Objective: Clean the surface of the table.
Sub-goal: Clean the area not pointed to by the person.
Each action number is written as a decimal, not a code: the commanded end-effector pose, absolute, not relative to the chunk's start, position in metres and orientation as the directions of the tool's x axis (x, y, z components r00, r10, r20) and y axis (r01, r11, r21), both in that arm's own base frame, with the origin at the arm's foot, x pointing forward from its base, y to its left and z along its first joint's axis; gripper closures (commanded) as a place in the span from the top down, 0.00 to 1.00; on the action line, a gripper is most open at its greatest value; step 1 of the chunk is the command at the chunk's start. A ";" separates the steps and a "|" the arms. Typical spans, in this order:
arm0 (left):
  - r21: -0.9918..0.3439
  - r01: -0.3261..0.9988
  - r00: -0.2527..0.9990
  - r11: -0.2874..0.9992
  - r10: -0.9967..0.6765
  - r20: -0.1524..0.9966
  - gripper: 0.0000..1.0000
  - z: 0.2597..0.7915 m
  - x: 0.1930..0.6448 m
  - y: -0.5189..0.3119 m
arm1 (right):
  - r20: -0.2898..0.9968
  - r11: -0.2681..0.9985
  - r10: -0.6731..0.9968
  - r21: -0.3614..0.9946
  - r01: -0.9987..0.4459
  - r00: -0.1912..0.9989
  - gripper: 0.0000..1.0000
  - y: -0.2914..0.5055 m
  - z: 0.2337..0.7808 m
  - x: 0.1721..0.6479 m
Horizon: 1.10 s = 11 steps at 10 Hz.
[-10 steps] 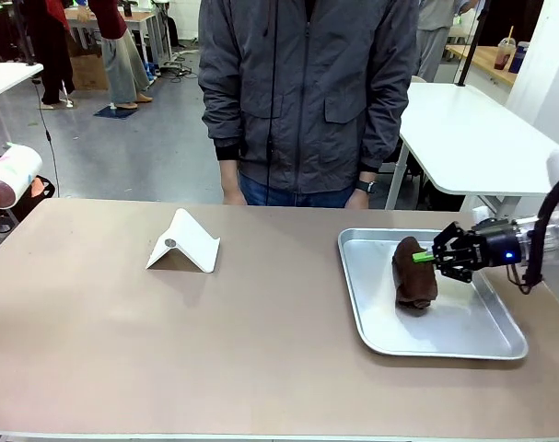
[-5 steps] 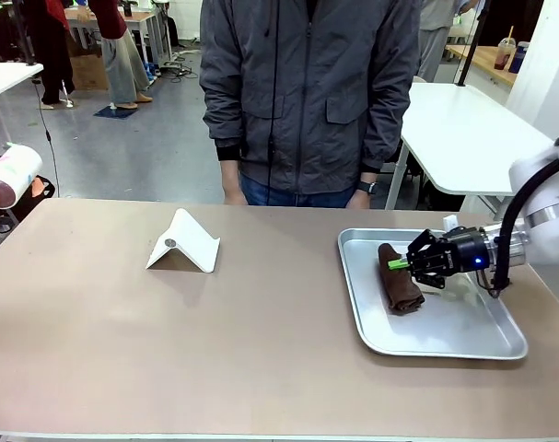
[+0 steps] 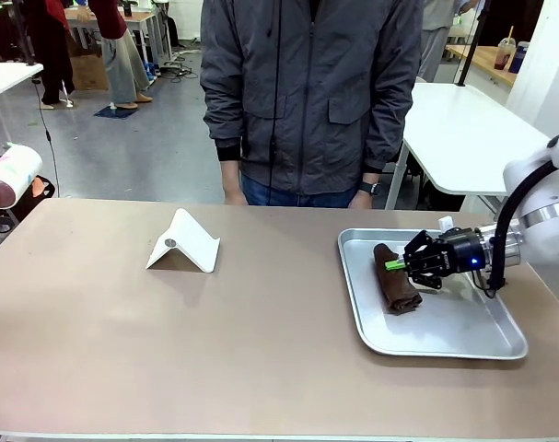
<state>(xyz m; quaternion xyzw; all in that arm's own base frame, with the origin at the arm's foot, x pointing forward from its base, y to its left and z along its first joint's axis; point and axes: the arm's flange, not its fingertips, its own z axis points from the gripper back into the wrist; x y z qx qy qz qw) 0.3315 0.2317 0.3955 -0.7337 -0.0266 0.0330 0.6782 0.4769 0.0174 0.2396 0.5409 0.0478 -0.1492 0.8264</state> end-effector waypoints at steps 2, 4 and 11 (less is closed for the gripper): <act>-0.996 -0.006 0.996 -0.092 0.090 -0.014 0.22 0.401 0.330 0.236 | -0.241 0.384 -0.247 0.865 0.323 0.939 0.11 -0.018 0.263 0.474; -0.996 -0.006 0.996 -0.092 0.090 -0.014 0.22 0.401 0.330 0.236 | -0.227 0.368 -0.287 0.871 0.326 0.931 0.11 -0.041 0.276 0.471; -0.996 -0.006 0.996 -0.092 0.090 -0.014 0.22 0.401 0.330 0.236 | -0.216 -0.026 -0.083 0.976 0.214 0.973 0.11 -0.102 0.369 0.419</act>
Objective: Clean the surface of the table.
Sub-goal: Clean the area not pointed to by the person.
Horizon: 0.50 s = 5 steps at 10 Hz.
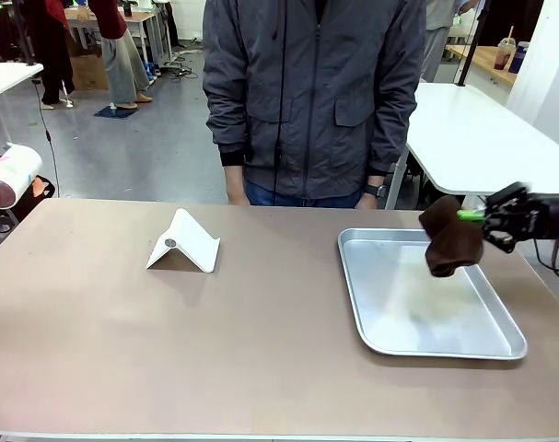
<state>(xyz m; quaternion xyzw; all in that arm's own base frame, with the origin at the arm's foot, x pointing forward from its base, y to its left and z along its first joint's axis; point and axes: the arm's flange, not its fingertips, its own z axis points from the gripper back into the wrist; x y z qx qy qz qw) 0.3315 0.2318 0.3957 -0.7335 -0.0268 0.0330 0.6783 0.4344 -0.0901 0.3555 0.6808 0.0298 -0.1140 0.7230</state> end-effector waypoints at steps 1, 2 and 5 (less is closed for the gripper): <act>-0.996 -0.006 0.996 -0.092 0.090 -0.014 0.22 0.401 0.330 0.236 | -0.208 -0.091 -0.037 0.975 0.204 0.977 0.11 -0.113 0.384 0.405; -0.996 -0.006 0.996 -0.092 0.090 -0.014 0.22 0.401 0.330 0.236 | -0.194 -0.129 -0.010 0.973 0.191 0.981 0.11 -0.120 0.391 0.395; -0.996 -0.006 0.996 -0.092 0.090 -0.014 0.22 0.401 0.330 0.236 | -0.160 -0.226 0.094 0.958 0.177 0.983 0.11 -0.141 0.409 0.362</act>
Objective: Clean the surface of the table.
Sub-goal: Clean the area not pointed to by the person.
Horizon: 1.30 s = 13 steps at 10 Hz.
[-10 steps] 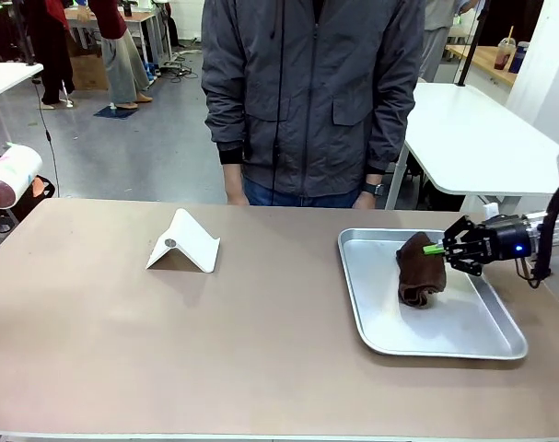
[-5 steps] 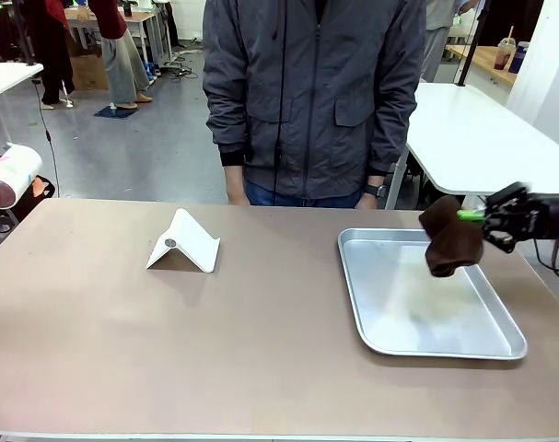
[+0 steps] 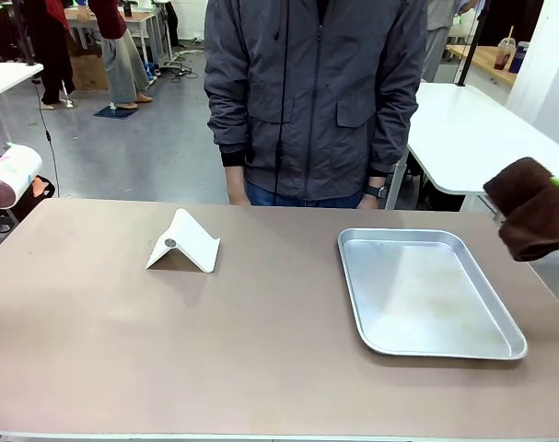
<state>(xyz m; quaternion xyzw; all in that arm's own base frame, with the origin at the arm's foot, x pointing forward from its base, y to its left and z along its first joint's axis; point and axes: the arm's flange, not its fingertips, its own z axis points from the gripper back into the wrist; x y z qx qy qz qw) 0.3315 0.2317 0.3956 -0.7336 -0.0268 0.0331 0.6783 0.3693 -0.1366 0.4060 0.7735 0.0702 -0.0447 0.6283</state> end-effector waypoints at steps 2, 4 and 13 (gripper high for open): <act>-0.996 -0.006 0.996 -0.092 0.090 -0.014 0.22 0.401 0.330 0.236 | -0.142 -0.280 0.126 0.945 0.172 0.982 0.11 -0.159 0.420 0.337; -0.996 -0.006 0.996 -0.092 0.090 -0.014 0.22 0.401 0.330 0.236 | -0.119 -0.281 0.098 0.949 0.142 0.988 0.11 -0.171 0.420 0.324; -0.996 -0.006 0.996 -0.092 0.090 -0.014 0.22 0.401 0.330 0.236 | -0.154 -0.256 0.089 0.951 0.172 0.984 0.11 -0.108 0.403 0.340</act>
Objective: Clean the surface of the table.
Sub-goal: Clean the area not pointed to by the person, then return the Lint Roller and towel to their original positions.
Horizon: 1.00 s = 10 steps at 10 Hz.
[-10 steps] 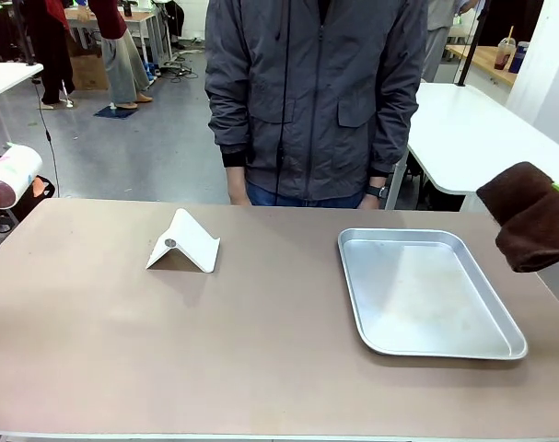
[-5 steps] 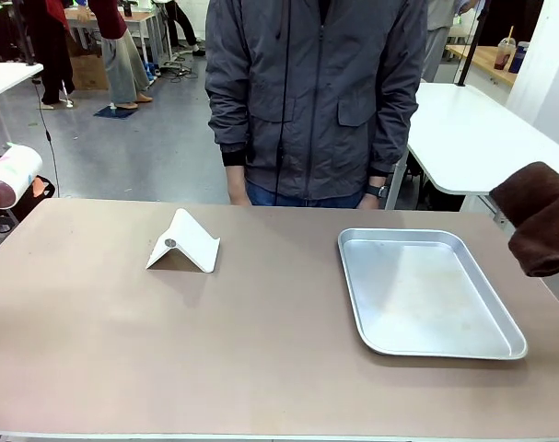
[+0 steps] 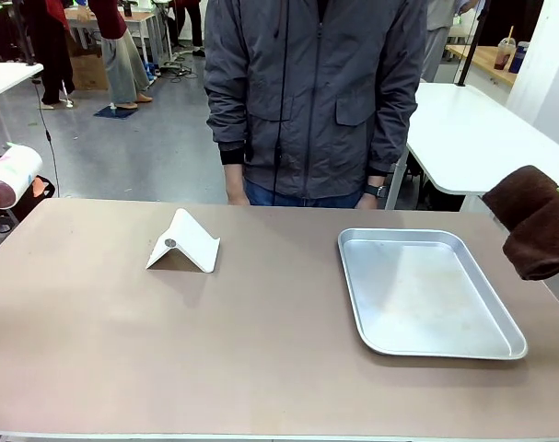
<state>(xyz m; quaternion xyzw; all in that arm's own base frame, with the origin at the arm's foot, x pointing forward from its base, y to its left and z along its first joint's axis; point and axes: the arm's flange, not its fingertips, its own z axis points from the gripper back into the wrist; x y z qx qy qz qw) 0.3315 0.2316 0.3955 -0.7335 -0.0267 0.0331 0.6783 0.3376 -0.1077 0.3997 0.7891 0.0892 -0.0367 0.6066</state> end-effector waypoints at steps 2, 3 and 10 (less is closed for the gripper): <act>-0.996 -0.006 0.996 -0.092 0.090 -0.014 0.22 0.401 0.330 0.236 | -0.154 -0.256 0.089 0.951 0.172 0.984 0.11 -0.108 0.403 0.340; -0.996 -0.006 0.996 -0.092 0.090 -0.014 0.22 0.401 0.330 0.236 | -0.154 -0.256 0.089 0.951 0.172 0.984 0.11 -0.108 0.403 0.340; -0.998 -0.016 0.998 -0.068 0.053 -0.019 0.22 0.401 0.339 0.224 | -0.143 -0.254 0.126 0.952 0.171 0.982 0.11 -0.105 0.401 0.340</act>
